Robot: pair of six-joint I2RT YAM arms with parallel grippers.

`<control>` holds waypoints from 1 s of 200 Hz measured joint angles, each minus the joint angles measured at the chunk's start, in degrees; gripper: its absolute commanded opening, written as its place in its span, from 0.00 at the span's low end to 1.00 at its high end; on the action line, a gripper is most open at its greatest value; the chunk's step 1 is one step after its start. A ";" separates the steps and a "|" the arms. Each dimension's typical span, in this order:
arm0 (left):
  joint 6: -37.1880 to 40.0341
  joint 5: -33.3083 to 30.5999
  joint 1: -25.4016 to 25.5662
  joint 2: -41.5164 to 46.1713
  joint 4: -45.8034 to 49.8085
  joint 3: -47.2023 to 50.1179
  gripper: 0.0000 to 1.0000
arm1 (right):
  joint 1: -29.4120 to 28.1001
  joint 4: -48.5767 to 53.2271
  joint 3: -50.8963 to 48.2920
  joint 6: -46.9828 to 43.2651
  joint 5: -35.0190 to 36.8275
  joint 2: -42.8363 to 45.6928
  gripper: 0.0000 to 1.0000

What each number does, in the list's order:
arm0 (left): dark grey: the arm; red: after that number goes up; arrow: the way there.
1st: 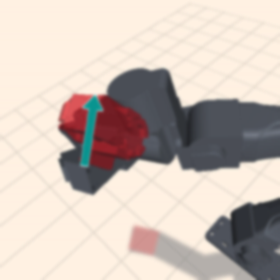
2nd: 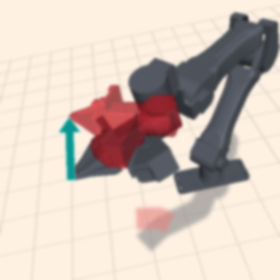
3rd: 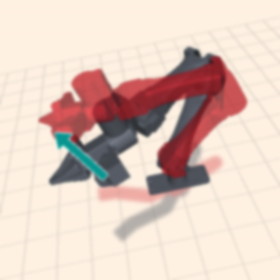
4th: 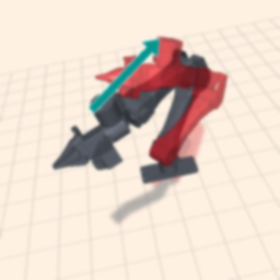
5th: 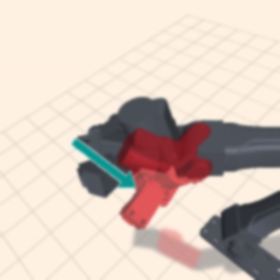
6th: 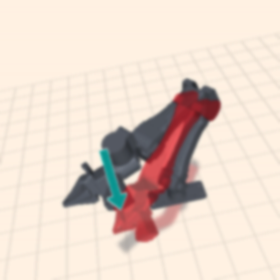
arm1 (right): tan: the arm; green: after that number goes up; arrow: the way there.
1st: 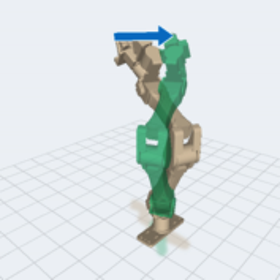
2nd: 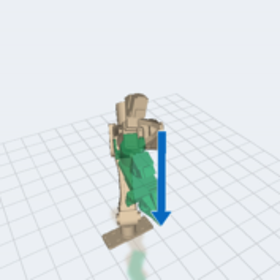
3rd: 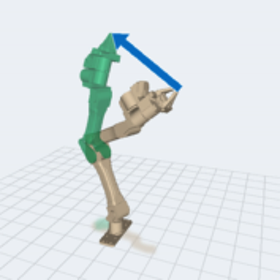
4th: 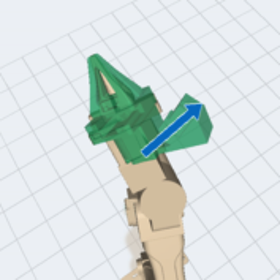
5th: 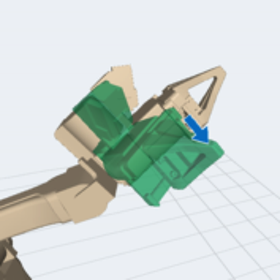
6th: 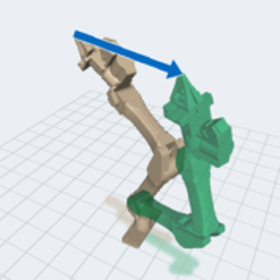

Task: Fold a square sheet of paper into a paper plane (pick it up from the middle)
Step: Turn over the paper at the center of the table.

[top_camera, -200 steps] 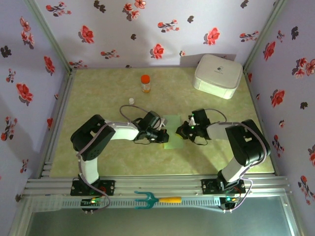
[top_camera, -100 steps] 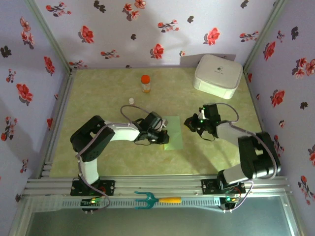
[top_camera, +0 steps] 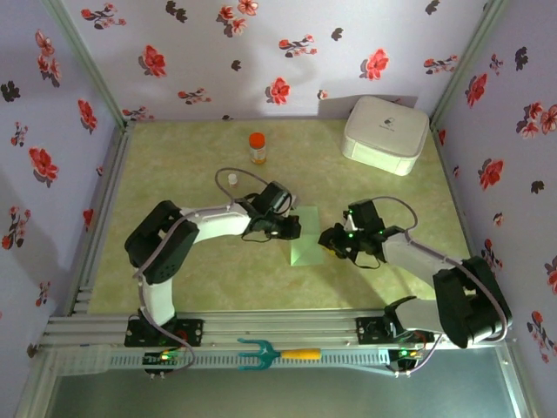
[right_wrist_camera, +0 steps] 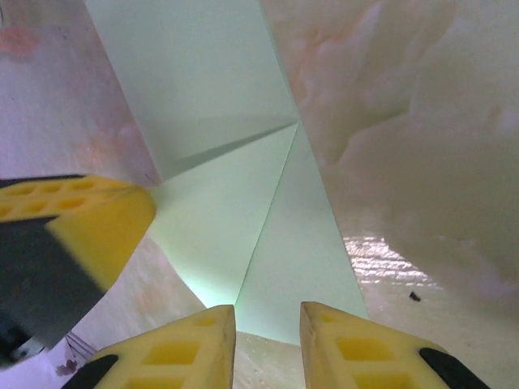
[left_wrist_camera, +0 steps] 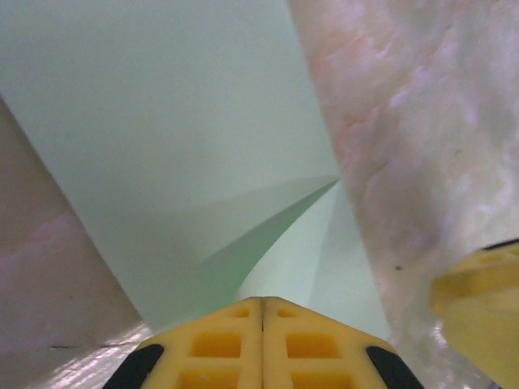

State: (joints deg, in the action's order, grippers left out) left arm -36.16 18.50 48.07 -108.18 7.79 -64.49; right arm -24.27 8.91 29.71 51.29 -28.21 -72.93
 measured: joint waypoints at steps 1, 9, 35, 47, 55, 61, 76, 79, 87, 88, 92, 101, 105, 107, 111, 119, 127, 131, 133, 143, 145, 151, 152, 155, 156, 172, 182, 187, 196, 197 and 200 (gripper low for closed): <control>0.07 0.00 0.00 -0.07 0.09 0.00 0.06 | -0.07 0.02 -0.02 0.00 0.02 0.02 0.31; 0.26 -0.04 0.02 -0.72 0.66 0.02 0.06 | -0.59 0.00 -0.09 0.33 0.07 0.15 0.31; 0.42 -0.07 0.02 -2.19 1.22 0.42 0.06 | -1.84 0.07 -0.39 1.53 0.42 0.35 0.38; 0.55 -0.04 0.00 -2.23 1.03 0.48 0.06 | -2.32 0.11 -0.52 1.88 0.70 0.42 0.39; 0.57 -0.07 0.00 -2.23 0.98 0.50 0.06 | -2.64 0.22 -0.52 1.88 0.76 0.42 0.40; 0.57 -0.07 0.02 -2.23 0.92 0.52 0.06 | -2.89 0.33 -0.52 1.86 0.90 0.42 0.40; 0.57 -0.04 0.02 -2.23 0.81 0.61 0.06 | -3.54 0.68 -0.52 1.88 1.27 0.39 0.41; 0.57 -0.04 0.02 -2.23 0.76 0.63 0.06 | -3.63 0.76 -0.52 1.88 1.29 0.37 0.41; 0.57 -0.04 0.02 -2.23 0.61 0.70 0.06 | -3.93 0.92 -0.52 1.88 1.33 0.26 0.42; 0.57 -0.04 0.02 -2.23 0.61 0.70 0.06 | -3.98 0.96 -0.52 1.88 1.38 0.24 0.42; 0.57 -0.04 0.02 -2.23 0.57 0.70 0.06 | -4.13 1.07 -0.52 1.88 1.46 0.15 0.42; 0.57 -0.04 0.02 -2.23 0.50 0.70 0.06 | -4.42 1.46 -0.52 1.88 1.73 -0.17 0.42; 0.57 -0.04 0.02 -2.23 0.44 0.72 0.06 | -4.52 1.64 -0.52 1.88 1.79 -0.33 0.42; 0.57 -0.04 0.02 -2.23 0.42 0.74 0.06 | -4.57 1.73 -0.52 1.88 1.92 -0.42 0.42; 0.57 -0.04 0.02 -2.23 0.42 0.74 0.06 | -4.63 1.84 -0.52 1.88 1.99 -0.61 0.42; 0.55 -0.04 0.02 -2.23 0.42 0.74 0.06 | -4.68 1.95 -0.50 1.88 2.19 -1.05 0.42; 0.57 -0.02 0.02 -2.23 0.42 0.74 0.06 | -4.74 1.95 -0.50 1.88 2.34 -1.51 0.43; 0.55 -0.02 0.02 -2.23 0.42 0.74 0.06 | -4.76 1.95 -0.50 1.88 2.38 -1.77 0.43; 0.57 -0.04 0.02 -2.23 0.42 0.74 0.06 | -4.76 1.90 -0.50 1.92 2.36 -1.86 0.43; 0.55 -0.04 0.02 -2.23 0.37 0.79 0.06 | -4.79 1.66 -0.50 2.34 2.34 -2.47 0.44; 0.55 -0.02 0.02 -2.23 0.35 0.79 0.06 | -4.81 1.51 -0.50 2.49 2.34 -2.60 0.44; 0.55 -0.02 0.02 -2.23 0.33 0.79 0.06 | -4.83 1.16 -0.50 2.82 2.34 -2.91 0.44; 0.55 -0.02 0.02 -2.23 0.31 0.79 0.06 | -4.83 0.98 -0.50 2.97 2.34 -2.99 0.44; 0.55 0.00 0.02 -2.23 0.31 0.79 0.06 | -4.87 0.76 -0.52 3.10 2.34 -3.15 0.44; 0.55 0.02 0.02 -2.23 0.31 0.81 0.06 | -4.87 0.72 -0.52 3.17 2.32 -3.17 0.44; 0.55 0.09 0.02 -2.23 0.22 0.81 0.06 | -4.87 -1.09 -0.52 3.80 2.12 -4.17 0.44; 0.55 0.09 0.02 -2.23 0.20 0.81 0.06 | -4.87 -2.34 -0.52 4.31 1.90 -5.03 0.44; 0.55 0.09 0.02 -2.23 0.20 0.81 0.06 | -4.87 -2.95 -0.52 4.50 1.84 -5.49 0.45; 0.55 0.09 0.02 -2.23 0.20 0.81 0.06 | -4.87 -4.00 -0.52 4.90 1.53 -6.36 0.45; 0.52 0.09 0.02 -2.23 0.20 0.81 0.06 | -4.87 -4.11 -0.50 4.90 1.44 -6.45 0.45; 0.55 0.09 0.02 -2.23 0.20 0.81 0.06 | -4.87 -4.48 -0.52 5.01 1.31 -6.69 0.45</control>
State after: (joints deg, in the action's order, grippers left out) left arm -35.62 18.59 48.10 -110.41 7.99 -63.68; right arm -29.15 4.43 29.19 56.29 -26.89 -79.61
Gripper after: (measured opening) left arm 0.065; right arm 0.444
